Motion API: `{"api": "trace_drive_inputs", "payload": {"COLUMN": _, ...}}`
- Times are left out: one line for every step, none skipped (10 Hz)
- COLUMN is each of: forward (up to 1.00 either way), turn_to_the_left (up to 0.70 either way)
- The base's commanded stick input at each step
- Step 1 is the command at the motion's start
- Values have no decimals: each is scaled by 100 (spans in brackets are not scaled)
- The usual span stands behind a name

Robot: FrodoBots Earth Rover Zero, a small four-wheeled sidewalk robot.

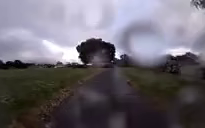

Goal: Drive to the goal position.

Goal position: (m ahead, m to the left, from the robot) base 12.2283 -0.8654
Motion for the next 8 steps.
{"api": "trace_drive_inputs", "payload": {"forward": 70, "turn_to_the_left": 0}}
{"api": "trace_drive_inputs", "payload": {"forward": 70, "turn_to_the_left": 0}}
{"api": "trace_drive_inputs", "payload": {"forward": 70, "turn_to_the_left": 0}}
{"api": "trace_drive_inputs", "payload": {"forward": 70, "turn_to_the_left": 0}}
{"api": "trace_drive_inputs", "payload": {"forward": 70, "turn_to_the_left": 0}}
{"api": "trace_drive_inputs", "payload": {"forward": 70, "turn_to_the_left": 0}}
{"api": "trace_drive_inputs", "payload": {"forward": 70, "turn_to_the_left": 0}}
{"api": "trace_drive_inputs", "payload": {"forward": 70, "turn_to_the_left": 0}}
